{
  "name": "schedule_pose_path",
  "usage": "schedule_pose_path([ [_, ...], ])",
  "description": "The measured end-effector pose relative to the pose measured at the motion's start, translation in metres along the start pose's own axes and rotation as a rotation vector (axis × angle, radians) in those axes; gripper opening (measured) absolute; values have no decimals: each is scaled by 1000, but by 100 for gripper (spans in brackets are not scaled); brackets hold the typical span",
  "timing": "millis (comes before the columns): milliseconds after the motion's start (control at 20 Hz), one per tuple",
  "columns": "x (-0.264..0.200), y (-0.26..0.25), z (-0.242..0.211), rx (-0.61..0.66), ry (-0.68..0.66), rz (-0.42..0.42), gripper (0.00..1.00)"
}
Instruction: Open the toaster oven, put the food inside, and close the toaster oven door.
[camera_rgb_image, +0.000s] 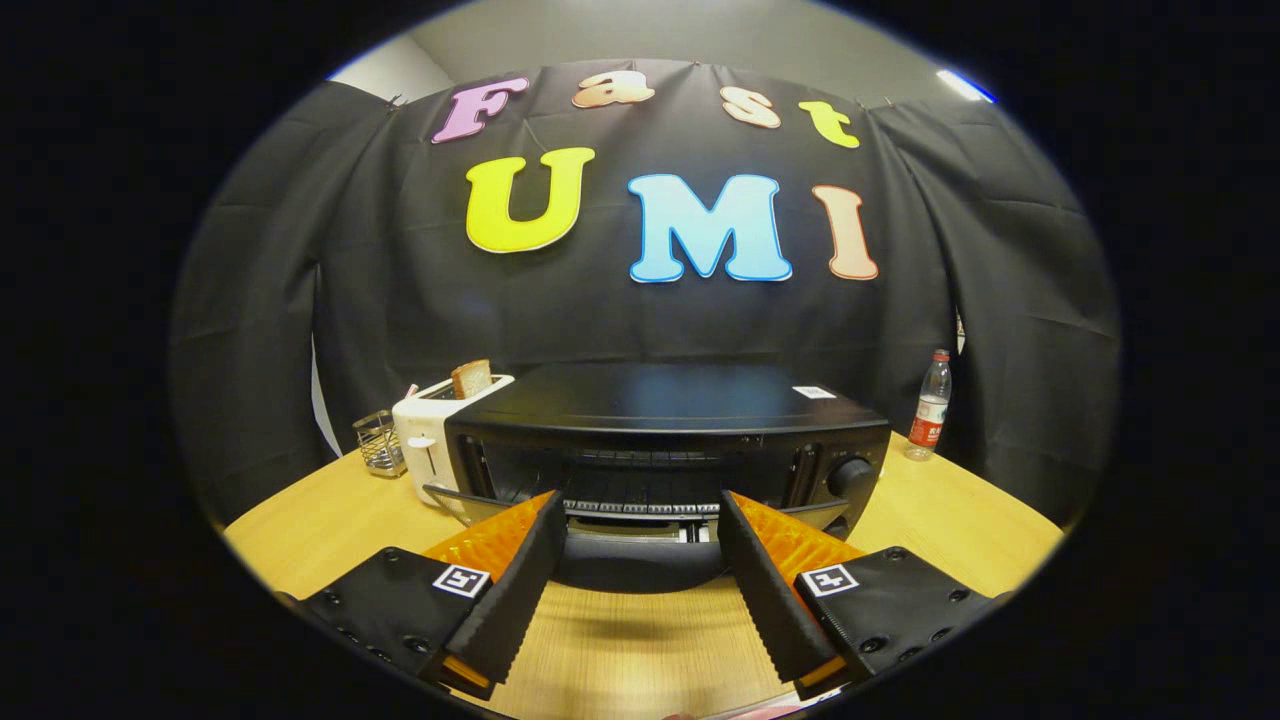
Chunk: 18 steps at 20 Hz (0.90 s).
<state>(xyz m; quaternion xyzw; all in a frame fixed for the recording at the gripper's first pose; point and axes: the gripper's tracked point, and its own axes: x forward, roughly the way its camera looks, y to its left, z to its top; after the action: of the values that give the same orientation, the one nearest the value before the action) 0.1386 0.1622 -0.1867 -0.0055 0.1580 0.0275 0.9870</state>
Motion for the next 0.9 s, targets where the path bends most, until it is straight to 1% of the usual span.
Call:
schedule_pose_path([
  [250, -18, 1, -24, -6, 41, -17, 97],
  [600, -37, 2, -56, -33, 131, -32, 97],
  [700, -40, 4, -73, -38, 183, -31, 98],
  [850, -51, 4, -107, 7, 305, -33, 98],
  [900, -55, 4, -109, 18, 326, -34, 98],
])
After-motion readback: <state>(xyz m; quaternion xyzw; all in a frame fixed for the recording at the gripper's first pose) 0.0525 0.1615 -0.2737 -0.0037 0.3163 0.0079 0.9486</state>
